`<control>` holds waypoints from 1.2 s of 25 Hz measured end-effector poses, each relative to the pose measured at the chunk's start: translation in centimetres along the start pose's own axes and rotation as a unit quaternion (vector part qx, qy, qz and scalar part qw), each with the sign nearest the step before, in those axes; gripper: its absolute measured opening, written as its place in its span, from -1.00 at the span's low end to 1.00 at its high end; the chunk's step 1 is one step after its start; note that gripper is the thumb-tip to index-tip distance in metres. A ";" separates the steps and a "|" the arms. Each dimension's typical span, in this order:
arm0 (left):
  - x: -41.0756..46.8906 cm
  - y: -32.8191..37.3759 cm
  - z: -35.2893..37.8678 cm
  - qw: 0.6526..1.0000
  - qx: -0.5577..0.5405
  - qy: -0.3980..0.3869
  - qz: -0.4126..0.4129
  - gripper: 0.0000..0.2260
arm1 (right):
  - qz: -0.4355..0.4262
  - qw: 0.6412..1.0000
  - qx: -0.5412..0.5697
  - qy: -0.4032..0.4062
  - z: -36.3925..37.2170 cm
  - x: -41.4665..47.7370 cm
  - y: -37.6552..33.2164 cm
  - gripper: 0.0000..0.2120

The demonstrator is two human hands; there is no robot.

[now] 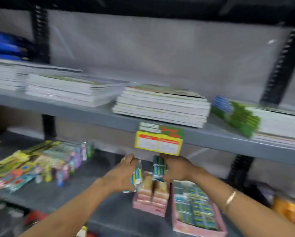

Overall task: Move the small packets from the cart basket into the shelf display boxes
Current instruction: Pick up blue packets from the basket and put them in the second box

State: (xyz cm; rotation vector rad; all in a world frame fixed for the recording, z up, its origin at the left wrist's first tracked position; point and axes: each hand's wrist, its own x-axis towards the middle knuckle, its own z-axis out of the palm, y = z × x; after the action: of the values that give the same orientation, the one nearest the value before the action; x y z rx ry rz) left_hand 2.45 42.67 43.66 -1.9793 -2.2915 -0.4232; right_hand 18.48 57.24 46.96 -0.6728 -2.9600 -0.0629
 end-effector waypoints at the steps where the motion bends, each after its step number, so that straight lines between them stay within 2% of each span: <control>1: 1.7 1.9 0.9 1.000 -0.015 0.003 0.024 -0.23 | 0.022 1.000 -0.006 -0.005 -0.3 -1.2 2.0 -0.28; 4: 6.6 7.5 4.1 0.997 -0.051 -0.034 0.051 -0.22 | 0.113 0.993 0.001 -0.032 -0.1 -5.4 7.7 -0.24; 8: 9.8 12.5 8.9 0.990 -0.044 -0.096 0.095 -0.21 | 0.185 0.981 0.013 -0.063 2.4 -8.7 11.6 -0.33; 15: 9.7 14.2 13.1 0.972 -0.046 -0.204 0.108 -0.27 | 0.284 0.953 0.010 -0.103 8.6 -9.8 12.2 -0.26; 20: 9.1 14.3 13.8 0.966 -0.026 -0.242 0.091 -0.47 | 0.341 0.928 -0.073 -0.131 10.7 -9.3 10.2 -0.28; 25: 8.6 14.7 14.3 0.968 -0.008 -0.236 0.087 -0.40 | 0.399 0.902 -0.087 -0.141 11.5 -8.4 8.5 -0.32; 30: 8.1 14.9 14.1 0.970 -0.014 -0.228 0.087 -0.48 | 0.430 0.889 -0.087 -0.127 11.5 -8.5 7.8 -0.31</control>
State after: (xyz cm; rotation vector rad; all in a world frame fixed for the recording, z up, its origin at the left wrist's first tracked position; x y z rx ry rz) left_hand 17.36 56.00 34.40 -2.4796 -2.3209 0.0205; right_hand 28.41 61.33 34.69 -2.0739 -2.5810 -0.1747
